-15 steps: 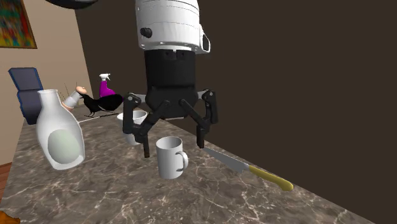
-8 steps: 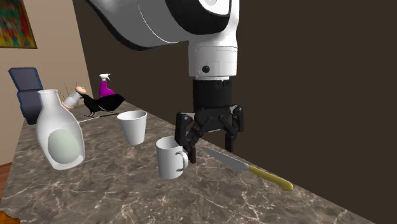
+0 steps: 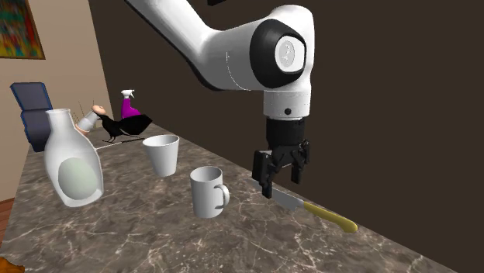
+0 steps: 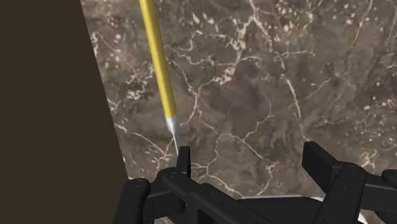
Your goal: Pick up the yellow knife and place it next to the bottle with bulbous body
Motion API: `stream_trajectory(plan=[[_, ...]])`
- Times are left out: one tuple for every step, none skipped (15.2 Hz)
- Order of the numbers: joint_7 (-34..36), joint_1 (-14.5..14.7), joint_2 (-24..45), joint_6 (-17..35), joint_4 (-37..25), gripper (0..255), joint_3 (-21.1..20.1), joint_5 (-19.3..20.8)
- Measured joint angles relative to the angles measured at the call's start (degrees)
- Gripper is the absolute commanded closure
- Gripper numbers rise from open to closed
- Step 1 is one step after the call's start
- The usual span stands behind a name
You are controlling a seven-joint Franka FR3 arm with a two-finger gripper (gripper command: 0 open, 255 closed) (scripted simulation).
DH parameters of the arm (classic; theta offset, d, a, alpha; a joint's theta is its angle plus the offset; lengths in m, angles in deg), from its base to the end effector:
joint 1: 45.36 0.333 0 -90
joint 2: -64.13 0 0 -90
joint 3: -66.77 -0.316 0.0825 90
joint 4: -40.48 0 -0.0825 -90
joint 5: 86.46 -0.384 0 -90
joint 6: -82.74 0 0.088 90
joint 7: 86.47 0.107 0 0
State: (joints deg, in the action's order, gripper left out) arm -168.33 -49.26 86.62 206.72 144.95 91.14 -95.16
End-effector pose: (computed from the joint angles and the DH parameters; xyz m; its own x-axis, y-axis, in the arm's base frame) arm 0.5719 -0.2791 0.3367 0.6391 0.7683 -0.0352 0.7686 -0.6396 -0.0068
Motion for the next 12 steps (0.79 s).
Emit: stream_trajectory(plan=[[-1.67, -0.88, 2.38, -0.05, -2.39, 0, -0.63, -0.96], [-3.21, -1.70, 4.30, -0.28, -4.57, 0, -1.17, -1.63], [-4.51, -2.46, 6.63, -0.38, -7.07, 0, -1.86, -2.39], [-6.17, -3.53, 8.79, -0.60, -9.49, 0, -2.43, -3.01], [-7.06, -4.02, 10.40, -0.59, -11.15, 0, -2.94, -3.43], [-7.53, -4.37, 11.58, -0.77, -12.54, 0, -3.30, -3.71], [-7.82, -4.71, 12.65, -0.91, -13.77, 0, -3.56, -3.96], [-8.05, -4.92, 13.39, -0.58, -14.17, 0, -3.75, -4.19], [-8.21, -5.07, 14.00, -0.13, -14.32, 0, -3.90, -4.38], [-8.29, -5.12, 14.35, 0.35, -14.18, 0, -4.01, -4.51], [-8.42, -5.25, 14.94, 0.86, -14.25, 0, -4.15, -4.70], [-8.38, -5.20, 15.33, 1.44, -14.05, 0, -4.29, -4.84]])
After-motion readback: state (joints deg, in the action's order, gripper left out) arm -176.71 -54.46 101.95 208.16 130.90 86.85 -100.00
